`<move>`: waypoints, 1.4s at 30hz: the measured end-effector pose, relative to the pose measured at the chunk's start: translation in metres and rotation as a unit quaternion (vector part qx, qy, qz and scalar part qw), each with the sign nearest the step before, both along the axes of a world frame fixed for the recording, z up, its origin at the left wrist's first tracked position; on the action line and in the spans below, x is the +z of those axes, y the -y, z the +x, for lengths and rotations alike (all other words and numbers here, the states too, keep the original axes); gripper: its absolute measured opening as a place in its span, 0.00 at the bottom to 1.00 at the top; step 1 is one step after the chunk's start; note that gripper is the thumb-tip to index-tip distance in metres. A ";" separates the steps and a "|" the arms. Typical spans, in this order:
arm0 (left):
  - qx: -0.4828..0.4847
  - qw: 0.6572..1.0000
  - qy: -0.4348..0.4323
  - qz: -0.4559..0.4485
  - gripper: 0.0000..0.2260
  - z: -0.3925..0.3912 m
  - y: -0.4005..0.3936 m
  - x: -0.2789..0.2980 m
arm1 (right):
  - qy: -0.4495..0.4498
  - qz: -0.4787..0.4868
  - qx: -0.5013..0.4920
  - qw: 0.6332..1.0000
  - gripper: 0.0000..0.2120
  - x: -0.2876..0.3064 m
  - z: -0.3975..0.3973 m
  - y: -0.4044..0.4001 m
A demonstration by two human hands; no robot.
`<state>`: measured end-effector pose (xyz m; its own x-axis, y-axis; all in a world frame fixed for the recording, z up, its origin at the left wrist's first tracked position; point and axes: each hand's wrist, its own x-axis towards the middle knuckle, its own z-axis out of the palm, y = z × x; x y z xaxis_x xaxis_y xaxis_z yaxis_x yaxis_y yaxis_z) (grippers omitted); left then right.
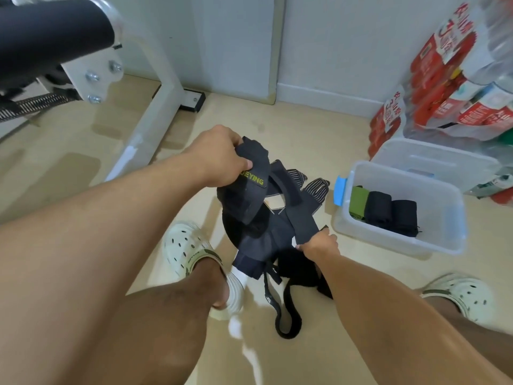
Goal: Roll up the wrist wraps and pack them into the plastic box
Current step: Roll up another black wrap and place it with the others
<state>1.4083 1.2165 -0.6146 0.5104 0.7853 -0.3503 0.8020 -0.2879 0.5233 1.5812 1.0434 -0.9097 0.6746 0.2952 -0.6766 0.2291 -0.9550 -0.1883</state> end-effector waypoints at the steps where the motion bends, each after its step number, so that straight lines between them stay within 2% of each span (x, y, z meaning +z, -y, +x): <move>1: -0.001 1.000 0.000 0.006 0.07 0.000 0.000 0.000 | 0.009 -0.013 0.007 1.000 0.42 -0.002 0.001 0.001; 4: 0.000 1.000 0.003 0.016 0.07 0.000 -0.001 0.002 | 0.090 -0.006 0.107 0.990 0.22 0.006 -0.003 0.007; 6: 0.005 1.000 0.016 0.021 0.07 0.001 -0.001 0.005 | 0.115 0.066 0.163 0.978 0.11 0.021 -0.008 0.005; 7: 0.008 0.999 0.023 0.024 0.08 0.002 -0.001 0.008 | 0.098 0.121 0.164 0.974 0.09 0.030 -0.008 0.001; 10: 0.023 0.997 0.059 0.034 0.07 0.005 0.002 0.018 | 0.029 0.272 0.133 0.953 0.12 0.089 -0.002 -0.028; 13: 0.056 0.992 0.109 0.037 0.09 0.006 0.010 0.033 | -0.071 0.380 0.047 0.921 0.11 0.182 0.017 -0.062; 15: 0.078 0.984 0.155 0.031 0.08 0.004 0.016 0.044 | -0.166 0.410 0.019 0.897 0.08 0.249 0.029 -0.069; 18: 0.101 0.970 0.219 0.008 0.07 -0.002 0.028 0.064 | -0.253 0.405 0.039 0.878 0.01 0.329 0.039 -0.056; 21: 0.123 0.954 0.273 -0.013 0.08 -0.007 0.043 0.081 | -0.309 0.405 0.045 0.859 0.07 0.374 0.043 -0.035; 26: 0.118 0.943 0.310 -0.015 0.06 -0.007 0.063 0.096 | -0.331 0.398 0.111 0.849 0.16 0.396 0.049 0.010; 28: 0.120 0.945 0.303 -0.015 0.05 -0.007 0.065 0.096 | -0.289 0.351 0.190 0.870 0.17 0.392 0.057 0.029; 30: 0.108 0.956 0.272 -0.014 0.05 -0.007 0.068 0.092 | -0.226 0.237 0.282 0.902 0.13 0.379 0.060 0.047; 32: 0.065 0.974 0.217 -0.023 0.04 -0.005 0.071 0.085 | -0.180 0.089 0.356 0.913 0.10 0.352 0.054 0.062; 33: 0.034 0.984 0.175 -0.030 0.03 -0.004 0.074 0.082 | -0.160 -0.002 0.402 0.901 0.12 0.336 0.049 0.067; 35: -0.029 0.995 0.086 -0.038 0.03 -0.001 0.078 0.075 | -0.141 -0.172 0.468 0.855 0.19 0.302 0.038 0.074; 36: -0.062 0.996 0.047 -0.039 0.04 0.001 0.078 0.071 | -0.131 -0.214 0.486 0.837 0.23 0.287 0.034 0.075; 38: -0.114 0.993 0.001 -0.034 0.04 0.006 0.078 0.065 | -0.064 -0.199 0.518 0.830 0.25 0.267 0.032 0.071; 40: -0.133 0.990 -0.003 -0.033 0.04 0.012 0.076 0.062 | 0.008 -0.112 0.536 0.836 0.22 0.256 0.033 0.064; 42: -0.143 0.990 0.001 -0.019 0.06 0.019 0.075 0.061 | 0.029 -0.061 0.533 0.844 0.20 0.241 0.036 0.058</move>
<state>1.4275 1.1419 -0.5539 0.7099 0.5958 -0.3757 0.6904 -0.4827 0.5389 1.6174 0.9853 -0.6690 0.1033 0.6853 -0.7209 0.9750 -0.2132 -0.0630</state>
